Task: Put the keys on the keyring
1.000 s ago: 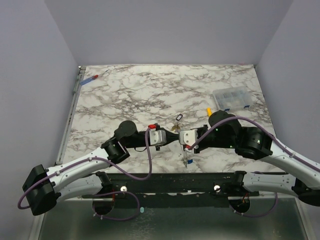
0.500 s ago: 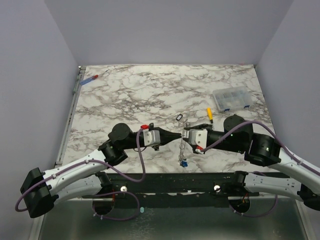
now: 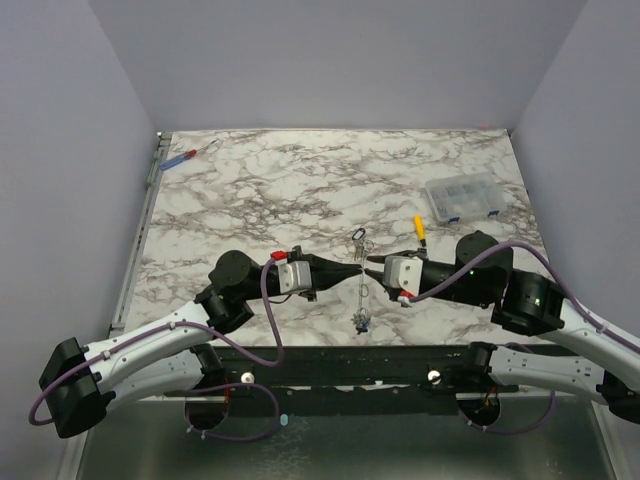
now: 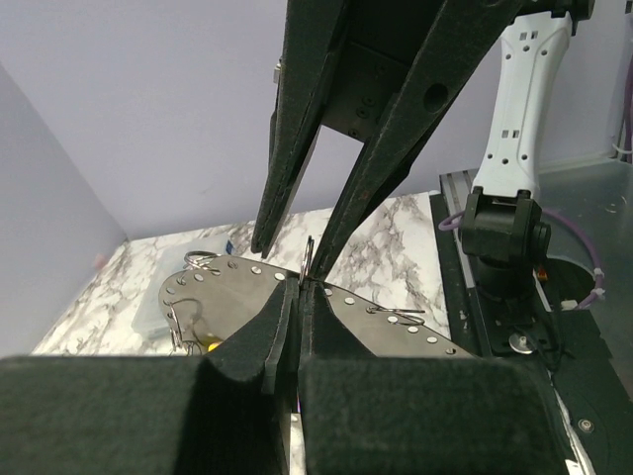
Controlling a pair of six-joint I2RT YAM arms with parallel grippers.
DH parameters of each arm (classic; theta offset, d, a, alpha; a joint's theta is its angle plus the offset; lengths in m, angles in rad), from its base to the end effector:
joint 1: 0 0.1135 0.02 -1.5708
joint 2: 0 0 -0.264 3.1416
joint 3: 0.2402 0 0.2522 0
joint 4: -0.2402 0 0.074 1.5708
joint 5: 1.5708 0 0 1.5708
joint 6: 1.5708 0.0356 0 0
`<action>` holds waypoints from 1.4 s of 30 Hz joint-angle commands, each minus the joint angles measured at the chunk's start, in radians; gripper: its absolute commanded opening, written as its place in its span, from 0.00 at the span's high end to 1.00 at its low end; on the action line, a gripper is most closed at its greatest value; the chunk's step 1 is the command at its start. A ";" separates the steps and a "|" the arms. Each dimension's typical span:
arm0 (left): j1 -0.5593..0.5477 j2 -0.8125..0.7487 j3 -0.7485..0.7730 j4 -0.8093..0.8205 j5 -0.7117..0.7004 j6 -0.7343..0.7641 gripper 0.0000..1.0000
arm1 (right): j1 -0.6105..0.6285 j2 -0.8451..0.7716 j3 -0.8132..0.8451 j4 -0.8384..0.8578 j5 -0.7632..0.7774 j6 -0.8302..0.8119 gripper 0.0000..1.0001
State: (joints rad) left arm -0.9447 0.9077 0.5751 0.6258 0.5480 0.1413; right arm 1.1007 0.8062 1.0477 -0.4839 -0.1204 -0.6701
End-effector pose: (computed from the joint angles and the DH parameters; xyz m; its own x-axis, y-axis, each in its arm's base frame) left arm 0.1072 -0.1799 0.3285 0.3062 -0.2183 -0.9266 0.9503 0.1281 0.2839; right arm 0.0718 0.1507 0.3946 0.4973 -0.3824 -0.7788 -0.8026 0.1381 -0.5803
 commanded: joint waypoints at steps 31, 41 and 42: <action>-0.006 -0.021 -0.041 0.073 -0.028 0.015 0.71 | 0.008 0.050 -0.025 0.030 -0.018 -0.002 0.99; -0.006 -0.155 -0.061 -0.122 -0.064 0.065 0.49 | 0.007 -0.082 -0.270 0.327 0.044 -0.159 0.99; -0.006 -0.168 -0.055 -0.160 -0.070 0.074 0.49 | 0.007 -0.091 -0.288 0.354 0.040 -0.168 0.99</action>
State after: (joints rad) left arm -0.9447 0.7918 0.5091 0.6044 0.4999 0.1726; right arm 1.1007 0.7620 0.8078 -0.3298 -0.1028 -0.7624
